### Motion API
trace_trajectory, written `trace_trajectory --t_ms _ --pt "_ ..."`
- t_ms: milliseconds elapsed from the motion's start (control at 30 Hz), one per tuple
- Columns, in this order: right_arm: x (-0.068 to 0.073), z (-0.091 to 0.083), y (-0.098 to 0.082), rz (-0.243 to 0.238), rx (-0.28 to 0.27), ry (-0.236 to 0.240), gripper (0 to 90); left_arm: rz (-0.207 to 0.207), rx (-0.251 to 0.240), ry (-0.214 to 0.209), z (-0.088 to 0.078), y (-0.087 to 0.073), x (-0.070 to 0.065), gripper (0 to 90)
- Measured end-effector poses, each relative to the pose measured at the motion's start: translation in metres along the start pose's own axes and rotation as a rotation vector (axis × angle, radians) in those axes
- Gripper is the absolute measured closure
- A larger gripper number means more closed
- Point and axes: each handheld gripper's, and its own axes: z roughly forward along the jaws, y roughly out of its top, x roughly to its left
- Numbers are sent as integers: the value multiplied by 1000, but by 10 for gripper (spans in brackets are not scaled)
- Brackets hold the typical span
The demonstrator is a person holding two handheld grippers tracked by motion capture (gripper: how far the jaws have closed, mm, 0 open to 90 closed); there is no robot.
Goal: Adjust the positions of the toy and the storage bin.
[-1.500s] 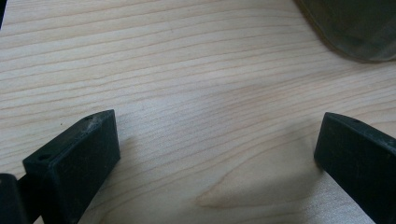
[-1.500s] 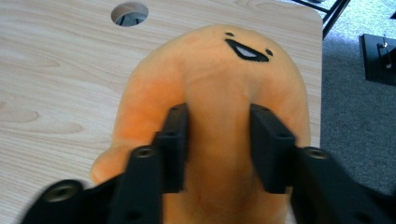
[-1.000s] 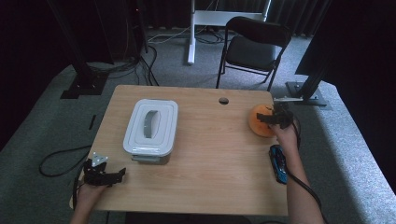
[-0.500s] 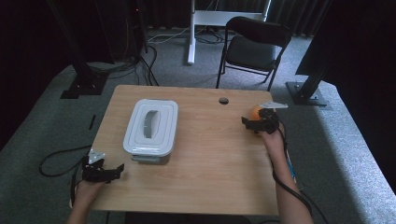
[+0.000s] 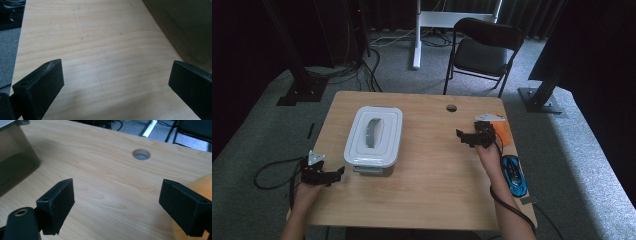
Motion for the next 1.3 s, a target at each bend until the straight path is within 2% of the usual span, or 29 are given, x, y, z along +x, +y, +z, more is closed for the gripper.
trace_trajectory --t_ms 133,333,400,467,500,600,800,900,1000,1200,1300 --pt "10 9 -2 -5 7 17 124 8 -13 2 5 6 4 5" --pt "26 23 -2 -6 10 53 124 21 -1 12 15 16 9 5" --pt "31 27 -1 -9 6 61 124 15 2 9 18 18 12 4" --pt "36 31 1 -13 2 40 124 -7 -5 -13 20 21 15 4" --pt "38 33 2 -17 -3 35 125 -7 -5 -10 21 22 17 4" --pt "45 40 5 -4 -15 56 125 -21 -7 -3 23 26 20 5" --pt "63 56 8 -24 -8 88 125 -2 -9 -5 27 34 22 5" --pt "71 64 7 -16 -5 107 125 2 -15 -7 30 39 22 4" --pt "81 72 6 -20 -6 118 125 23 -1 -5 35 44 22 5" --pt "104 90 6 -37 19 143 125 27 18 -15 45 49 24 5" --pt "111 97 6 -43 33 149 125 34 20 -11 48 51 22 5"
